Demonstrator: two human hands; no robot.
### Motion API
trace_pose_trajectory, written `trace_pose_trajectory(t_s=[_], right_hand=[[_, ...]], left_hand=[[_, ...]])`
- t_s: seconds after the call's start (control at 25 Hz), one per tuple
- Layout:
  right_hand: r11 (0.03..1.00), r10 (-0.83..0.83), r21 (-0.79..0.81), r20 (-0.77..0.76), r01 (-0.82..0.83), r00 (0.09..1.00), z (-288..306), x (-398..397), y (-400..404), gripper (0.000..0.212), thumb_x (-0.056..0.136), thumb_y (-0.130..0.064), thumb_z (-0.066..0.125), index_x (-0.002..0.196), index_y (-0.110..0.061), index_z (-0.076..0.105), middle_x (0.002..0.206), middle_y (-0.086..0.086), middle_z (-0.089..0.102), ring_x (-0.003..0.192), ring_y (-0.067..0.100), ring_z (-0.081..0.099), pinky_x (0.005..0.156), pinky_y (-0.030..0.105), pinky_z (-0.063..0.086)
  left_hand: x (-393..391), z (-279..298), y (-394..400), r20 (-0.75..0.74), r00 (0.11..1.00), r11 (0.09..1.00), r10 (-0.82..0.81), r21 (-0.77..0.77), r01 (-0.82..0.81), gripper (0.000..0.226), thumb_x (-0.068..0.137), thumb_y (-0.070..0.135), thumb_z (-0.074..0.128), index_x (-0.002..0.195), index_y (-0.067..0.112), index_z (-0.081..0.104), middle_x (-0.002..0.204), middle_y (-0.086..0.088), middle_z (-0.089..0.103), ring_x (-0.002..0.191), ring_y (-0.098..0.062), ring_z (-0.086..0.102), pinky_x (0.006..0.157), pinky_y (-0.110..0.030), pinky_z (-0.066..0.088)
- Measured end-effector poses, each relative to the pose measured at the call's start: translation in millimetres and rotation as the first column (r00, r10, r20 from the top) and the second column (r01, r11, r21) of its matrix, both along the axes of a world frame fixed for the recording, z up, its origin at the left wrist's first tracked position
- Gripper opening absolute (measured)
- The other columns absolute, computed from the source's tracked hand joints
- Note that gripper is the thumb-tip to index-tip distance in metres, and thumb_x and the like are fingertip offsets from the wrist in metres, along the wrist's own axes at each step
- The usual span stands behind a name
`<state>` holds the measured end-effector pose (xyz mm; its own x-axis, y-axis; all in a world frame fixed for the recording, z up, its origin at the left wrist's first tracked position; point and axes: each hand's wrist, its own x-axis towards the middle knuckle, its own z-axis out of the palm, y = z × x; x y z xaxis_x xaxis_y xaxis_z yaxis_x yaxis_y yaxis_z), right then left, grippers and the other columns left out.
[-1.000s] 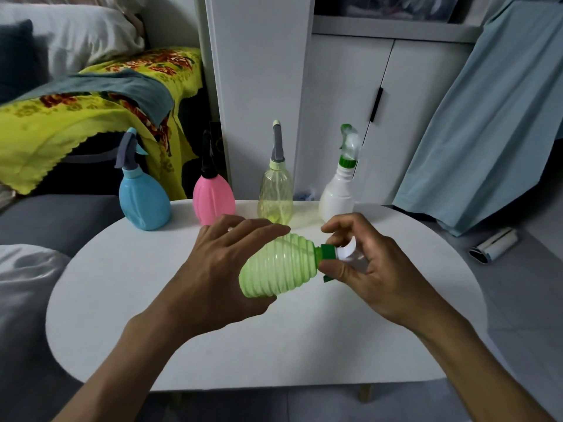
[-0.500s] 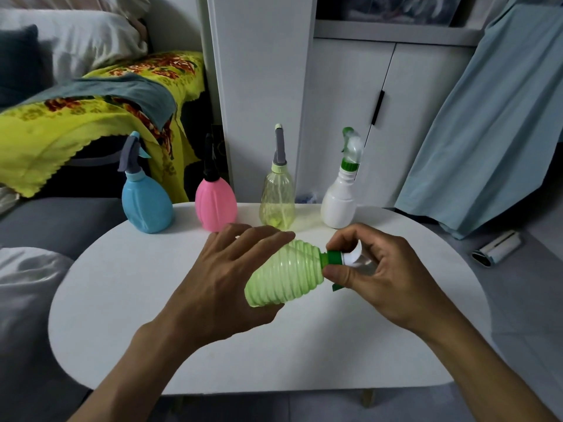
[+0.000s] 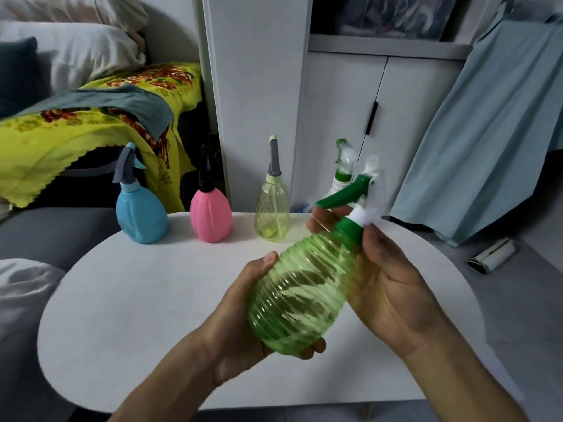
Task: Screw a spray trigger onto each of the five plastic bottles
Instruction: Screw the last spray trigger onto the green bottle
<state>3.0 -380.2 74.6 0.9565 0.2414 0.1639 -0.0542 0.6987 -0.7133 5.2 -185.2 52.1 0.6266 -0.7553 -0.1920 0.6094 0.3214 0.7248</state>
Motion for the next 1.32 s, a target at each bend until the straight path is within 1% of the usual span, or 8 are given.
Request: trace_pose_trajectory(t_s=[0.32, 0.44, 0.52, 0.6, 0.68, 0.92, 1.12, 1.32], right_hand=[[0.934, -0.325, -0.155, 0.008, 0.322, 0.946, 5, 7, 8, 0.024, 0.082, -0.024, 0.061, 0.093, -0.014, 0.079, 0.095, 0.01, 0.077, 0.092, 0.021, 0.072, 0.081, 0.037, 0.058], [0.877, -0.451, -0.177, 0.023, 0.448, 0.892, 4, 11, 6, 0.017, 0.08, -0.023, 0.066, 0.09, -0.016, 0.078, 0.097, 0.008, 0.077, 0.097, 0.021, 0.07, 0.092, 0.038, 0.053], [0.933, -0.333, -0.142, 0.004, 0.33, 0.943, 6, 11, 0, 0.013, 0.08, -0.023, 0.071, 0.088, -0.013, 0.075, 0.091, 0.007, 0.074, 0.094, 0.024, 0.068, 0.097, 0.046, 0.048], [0.987, -0.13, -0.098, 0.01, 0.131, 0.991, 7, 9, -8, 0.02, 0.075, -0.026, 0.078, 0.081, -0.009, 0.071, 0.083, 0.01, 0.072, 0.09, 0.029, 0.067, 0.096, 0.052, 0.048], [0.993, -0.066, -0.095, 0.001, 0.066, 0.998, 7, 7, -10, 0.028, 0.072, -0.03, 0.081, 0.064, -0.01, 0.063, 0.072, 0.01, 0.068, 0.086, 0.032, 0.068, 0.091, 0.051, 0.052], [0.945, -0.309, -0.164, -0.164, 0.283, 0.937, 12, 11, -2, 0.035, 0.062, -0.026, 0.078, 0.046, -0.017, 0.048, 0.051, 0.004, 0.055, 0.065, 0.019, 0.064, 0.071, 0.034, 0.055], [0.893, -0.402, -0.289, -0.165, 0.345, 0.901, 11, 14, -1, 0.028, 0.062, -0.029, 0.078, 0.052, -0.017, 0.054, 0.057, 0.005, 0.062, 0.066, 0.02, 0.064, 0.071, 0.037, 0.055], [0.866, -0.171, -0.479, -0.015, 0.143, 0.985, -5, 4, 21, 0.063, 0.063, -0.032, 0.086, 0.12, -0.021, 0.062, 0.112, 0.008, 0.073, 0.103, 0.025, 0.07, 0.086, 0.042, 0.056]], left_hand=[[-3, -10, -23, 0.127, 0.919, 0.926, 0.373, 0.011, -0.378, 0.059, 0.073, 0.053, 0.073, 0.117, 0.014, 0.068, 0.113, -0.023, 0.069, 0.092, -0.039, 0.069, 0.072, -0.046, 0.059], [3, -13, -18, 0.429, 0.782, 0.831, 0.452, 0.118, -0.544, 0.061, 0.064, 0.045, 0.082, 0.119, 0.024, 0.066, 0.116, -0.011, 0.071, 0.105, -0.031, 0.069, 0.082, -0.041, 0.059], [1, -15, -16, 0.496, 0.793, 0.853, 0.354, 0.176, -0.492, 0.066, 0.059, 0.049, 0.087, 0.117, 0.023, 0.068, 0.109, -0.012, 0.073, 0.095, -0.032, 0.071, 0.075, -0.036, 0.059], [-3, -9, -16, 0.278, 0.947, 0.963, 0.161, 0.166, -0.212, 0.062, 0.066, 0.054, 0.082, 0.114, 0.017, 0.07, 0.104, -0.018, 0.072, 0.081, -0.036, 0.07, 0.066, -0.036, 0.058], [-6, -7, -14, 0.154, 0.988, 0.992, 0.014, 0.125, -0.034, 0.057, 0.07, 0.056, 0.078, 0.114, 0.019, 0.07, 0.102, -0.019, 0.072, 0.075, -0.037, 0.07, 0.063, -0.035, 0.058], [-13, -21, -31, 0.256, 0.932, 0.941, 0.257, 0.153, -0.302, 0.071, 0.054, 0.056, 0.088, 0.1, 0.004, 0.072, 0.088, -0.025, 0.07, 0.068, -0.037, 0.067, 0.056, -0.034, 0.055], [-11, -27, -34, 0.347, 0.873, 0.896, 0.342, 0.158, -0.414, 0.069, 0.058, 0.059, 0.084, 0.108, 0.014, 0.069, 0.094, -0.025, 0.07, 0.072, -0.038, 0.068, 0.059, -0.036, 0.054], [6, -22, -29, 0.121, 0.875, 0.879, 0.468, 0.03, -0.475, 0.067, 0.07, 0.062, 0.07, 0.116, 0.013, 0.068, 0.104, -0.022, 0.072, 0.078, -0.034, 0.07, 0.064, -0.035, 0.057]])
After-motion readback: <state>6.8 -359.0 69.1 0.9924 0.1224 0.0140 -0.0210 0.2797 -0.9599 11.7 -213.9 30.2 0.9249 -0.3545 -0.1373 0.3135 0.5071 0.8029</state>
